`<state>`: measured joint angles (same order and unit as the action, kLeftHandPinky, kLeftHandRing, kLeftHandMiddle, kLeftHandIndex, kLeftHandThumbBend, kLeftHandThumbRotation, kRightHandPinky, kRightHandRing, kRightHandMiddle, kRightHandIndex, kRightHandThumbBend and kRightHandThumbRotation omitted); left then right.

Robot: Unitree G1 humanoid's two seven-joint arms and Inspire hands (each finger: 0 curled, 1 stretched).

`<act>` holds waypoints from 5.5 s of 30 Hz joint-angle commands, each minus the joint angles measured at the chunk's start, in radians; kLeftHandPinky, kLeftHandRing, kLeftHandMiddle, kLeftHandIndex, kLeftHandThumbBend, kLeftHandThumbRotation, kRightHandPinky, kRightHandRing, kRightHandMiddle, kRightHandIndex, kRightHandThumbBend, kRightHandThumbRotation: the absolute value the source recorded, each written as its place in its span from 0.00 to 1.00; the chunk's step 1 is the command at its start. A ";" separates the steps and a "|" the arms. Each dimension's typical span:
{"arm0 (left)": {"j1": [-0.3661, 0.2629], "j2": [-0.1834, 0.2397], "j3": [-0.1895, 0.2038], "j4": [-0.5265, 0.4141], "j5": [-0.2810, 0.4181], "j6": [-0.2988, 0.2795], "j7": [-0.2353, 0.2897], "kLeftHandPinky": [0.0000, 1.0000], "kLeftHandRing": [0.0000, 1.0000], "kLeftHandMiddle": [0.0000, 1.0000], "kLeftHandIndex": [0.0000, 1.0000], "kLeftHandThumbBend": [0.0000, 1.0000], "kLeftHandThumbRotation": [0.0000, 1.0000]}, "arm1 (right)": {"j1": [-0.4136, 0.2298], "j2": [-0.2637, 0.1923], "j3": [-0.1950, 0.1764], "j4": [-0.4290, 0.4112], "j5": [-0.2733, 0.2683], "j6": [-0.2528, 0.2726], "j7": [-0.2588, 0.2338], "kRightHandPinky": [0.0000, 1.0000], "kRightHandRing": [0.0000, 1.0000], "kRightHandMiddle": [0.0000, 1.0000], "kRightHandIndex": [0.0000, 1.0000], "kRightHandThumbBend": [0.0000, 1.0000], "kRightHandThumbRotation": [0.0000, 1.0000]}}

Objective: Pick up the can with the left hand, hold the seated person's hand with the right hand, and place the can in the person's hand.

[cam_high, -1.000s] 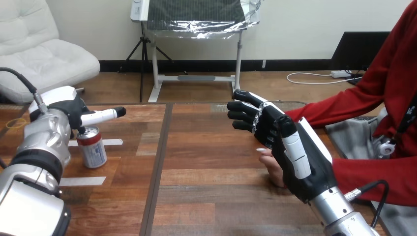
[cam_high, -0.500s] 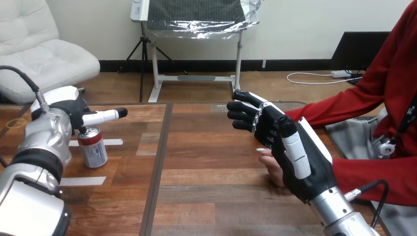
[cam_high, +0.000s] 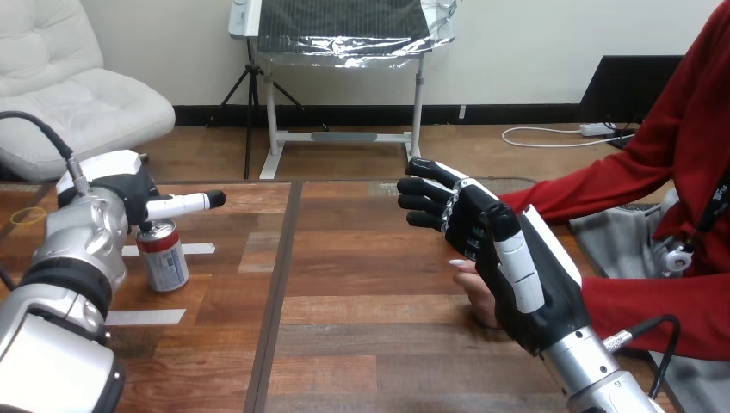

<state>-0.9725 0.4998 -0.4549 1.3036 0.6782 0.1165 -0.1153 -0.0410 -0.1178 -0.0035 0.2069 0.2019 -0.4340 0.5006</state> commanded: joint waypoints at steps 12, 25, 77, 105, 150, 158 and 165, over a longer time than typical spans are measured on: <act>-0.023 -0.012 -0.018 -0.023 0.006 -0.007 0.009 0.49 0.65 0.71 0.74 0.79 1.00 | -0.060 0.002 -0.002 -0.029 0.014 -0.013 -0.004 0.82 0.83 0.83 0.85 0.80 1.00; -0.008 -0.002 0.028 -0.062 -0.036 -0.050 0.090 0.39 0.54 0.61 0.75 0.78 0.90 | -0.060 0.002 -0.002 -0.029 0.015 -0.007 -0.006 0.82 0.83 0.83 0.85 0.81 1.00; 0.133 0.103 0.227 -0.619 -0.155 -0.062 0.088 0.45 0.55 0.60 0.60 0.67 0.78 | -0.076 0.003 -0.007 0.005 0.014 -0.009 -0.009 0.81 0.82 0.81 0.85 0.80 1.00; 0.082 0.076 0.223 -0.424 -0.141 -0.148 0.267 0.73 0.81 0.84 0.84 0.68 0.65 | -0.075 0.005 -0.007 0.009 0.013 -0.019 -0.008 0.80 0.82 0.81 0.84 0.79 1.00; 0.014 -0.023 0.193 -0.041 -0.142 -0.132 0.344 0.92 0.94 0.96 0.94 0.76 0.74 | -0.069 0.004 -0.007 0.004 0.028 -0.027 0.009 0.78 0.81 0.80 0.83 0.81 1.00; 0.012 -0.032 0.191 -0.023 -0.145 -0.106 0.323 0.92 0.94 0.96 0.94 0.77 0.74 | -0.069 0.000 -0.004 -0.001 0.023 -0.025 0.011 0.78 0.81 0.80 0.84 0.83 1.00; 0.016 -0.036 0.190 -0.013 -0.145 -0.095 0.307 0.92 0.95 0.96 0.95 0.77 0.75 | -0.071 -0.001 -0.004 0.000 0.027 -0.027 0.021 0.78 0.81 0.80 0.84 0.85 1.00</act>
<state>-0.8715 0.4646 -0.2595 1.2795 0.5373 0.0160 0.1991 -0.0412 -0.1181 -0.0036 0.2220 0.2118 -0.4355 0.5160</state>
